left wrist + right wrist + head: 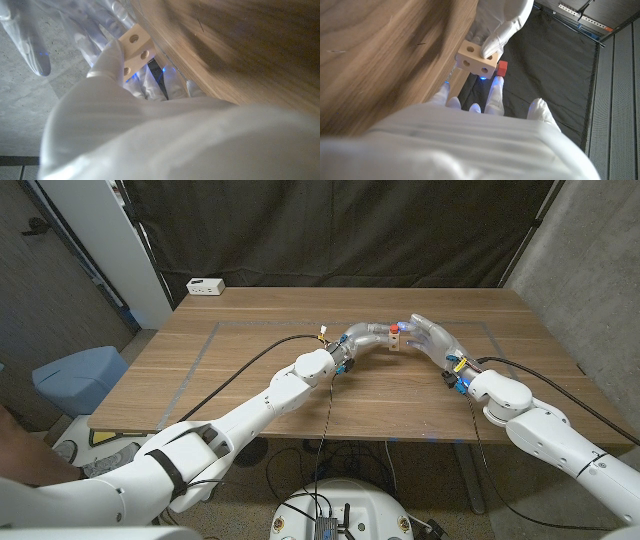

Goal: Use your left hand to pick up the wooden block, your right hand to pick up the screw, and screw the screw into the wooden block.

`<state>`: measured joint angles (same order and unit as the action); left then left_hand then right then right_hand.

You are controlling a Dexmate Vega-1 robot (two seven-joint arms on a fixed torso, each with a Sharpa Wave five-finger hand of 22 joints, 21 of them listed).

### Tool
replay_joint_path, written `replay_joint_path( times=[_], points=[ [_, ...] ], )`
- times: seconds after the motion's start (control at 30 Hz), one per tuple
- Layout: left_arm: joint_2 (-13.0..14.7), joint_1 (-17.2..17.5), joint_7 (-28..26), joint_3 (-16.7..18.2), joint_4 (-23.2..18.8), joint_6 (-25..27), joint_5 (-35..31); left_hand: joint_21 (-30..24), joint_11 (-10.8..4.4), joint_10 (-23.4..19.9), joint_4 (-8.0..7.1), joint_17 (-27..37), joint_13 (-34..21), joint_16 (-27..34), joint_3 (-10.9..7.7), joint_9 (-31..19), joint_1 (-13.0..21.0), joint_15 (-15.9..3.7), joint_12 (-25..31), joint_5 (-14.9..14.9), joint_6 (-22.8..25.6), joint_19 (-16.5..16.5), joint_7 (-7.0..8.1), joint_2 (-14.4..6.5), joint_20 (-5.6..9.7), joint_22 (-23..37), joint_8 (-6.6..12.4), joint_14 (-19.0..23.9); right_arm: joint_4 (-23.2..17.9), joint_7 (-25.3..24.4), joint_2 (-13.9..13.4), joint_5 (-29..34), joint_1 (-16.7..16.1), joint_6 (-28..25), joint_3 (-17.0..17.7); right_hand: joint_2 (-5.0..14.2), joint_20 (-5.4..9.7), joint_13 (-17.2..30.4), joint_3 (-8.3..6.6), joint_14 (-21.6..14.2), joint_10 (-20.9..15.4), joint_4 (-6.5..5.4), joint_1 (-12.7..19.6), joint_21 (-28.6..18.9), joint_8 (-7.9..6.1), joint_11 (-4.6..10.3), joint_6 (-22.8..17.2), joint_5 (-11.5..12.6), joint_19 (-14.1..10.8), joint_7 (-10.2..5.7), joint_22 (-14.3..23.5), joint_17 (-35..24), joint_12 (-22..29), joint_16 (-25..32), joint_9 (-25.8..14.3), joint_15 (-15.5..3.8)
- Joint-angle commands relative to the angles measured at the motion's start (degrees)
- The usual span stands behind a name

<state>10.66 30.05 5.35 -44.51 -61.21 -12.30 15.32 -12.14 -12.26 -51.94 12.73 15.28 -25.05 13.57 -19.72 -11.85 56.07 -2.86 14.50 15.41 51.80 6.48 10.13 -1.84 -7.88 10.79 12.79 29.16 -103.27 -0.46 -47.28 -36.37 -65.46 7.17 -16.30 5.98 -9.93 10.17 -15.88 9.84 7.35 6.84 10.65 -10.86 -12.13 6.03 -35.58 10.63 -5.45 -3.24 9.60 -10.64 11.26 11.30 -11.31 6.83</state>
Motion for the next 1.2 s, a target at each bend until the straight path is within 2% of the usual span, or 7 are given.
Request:
replay_joint_path(
  times=[0.03, 0.43, 0.9, 1.2],
  points=[
    [0.31, 0.41, 0.01, -0.05, -0.88, 0.24, 0.01, -0.48, 0.09, -0.57, -3.77, 0.26, -8.57, 0.18, -4.09, -0.11, -4.48, -2.89, 2.42, 0.3, 1.84, 0.33, -1.49, -5.49, -0.05, 0.12, 0.3, 0.39, -1.18, -0.59, -0.56, -0.14, -1.72, 0.19, 0.77, 0.38, -0.12, 0.07, -0.61, 2.54, -0.82, -0.01, 0.45, -0.5, -0.6, 0.06, -1.05, 0.21, -0.54, 0.21, 0.15, -0.17, 0.47, 0.54, -0.27, -0.36],
    [0.97, 1.15, -0.07, -0.19, -2.72, 0.78, -0.13, -0.48, 0.08, -0.67, -3.79, 0.24, -8.5, 0.17, -4.13, -0.11, -4.51, -2.83, 2.44, 0.31, 1.74, 0.34, -1.55, -5.53, -0.15, 0.12, 0.26, 0.42, -2.76, -1.09, -1.34, -0.37, -3.53, 0.16, 1.77, 0.44, -0.12, 0.07, -0.8, 1.75, -2.51, 0.13, 0.66, -0.55, -1.25, 0.14, -3.47, 0.2, -1.38, 0.77, 0.14, -0.12, 0.71, 0.63, -0.34, -0.33],
    [2.15, 2.15, -0.81, 0.01, -5.16, 1.47, -0.4, -0.48, 0.07, -0.71, -3.78, 0.23, -8.54, 0.14, -4.16, -0.11, -4.53, -2.94, 2.52, 0.31, 1.84, 0.39, -1.52, -5.5, -0.1, 0.12, 0.29, 0.4, -2.6, 1.27, -2.05, -0.83, -3.26, 0.43, 1.72, 0.49, -0.09, 0.08, -0.96, 1.54, -4.77, 0.17, 0.75, -0.3, -2.55, -0.18, -7.96, 0.18, -1.58, 1.9, 0.14, -0.11, 0.89, 0.45, -0.48, -0.35],
    [2.52, 2.35, -0.78, 0.09, -5.75, 1.76, -0.35, -0.5, 0.09, -0.75, -3.74, 0.29, -8.53, 0.18, -4.15, -0.11, -4.46, -2.94, 2.55, 0.3, 2.0, 0.46, -1.53, -5.55, -0.11, 0.12, 0.35, 0.37, -2.18, 2.69, -2.11, -1.44, -3.05, 0.81, 1.53, 0.45, -0.09, 0.08, -1.0, 1.19, -5.5, 0.21, 0.79, -0.3, -2.75, -0.28, -8.94, 0.17, -1.8, 2.06, 0.14, -0.11, 0.9, 0.51, -0.49, -0.34]
  ],
)
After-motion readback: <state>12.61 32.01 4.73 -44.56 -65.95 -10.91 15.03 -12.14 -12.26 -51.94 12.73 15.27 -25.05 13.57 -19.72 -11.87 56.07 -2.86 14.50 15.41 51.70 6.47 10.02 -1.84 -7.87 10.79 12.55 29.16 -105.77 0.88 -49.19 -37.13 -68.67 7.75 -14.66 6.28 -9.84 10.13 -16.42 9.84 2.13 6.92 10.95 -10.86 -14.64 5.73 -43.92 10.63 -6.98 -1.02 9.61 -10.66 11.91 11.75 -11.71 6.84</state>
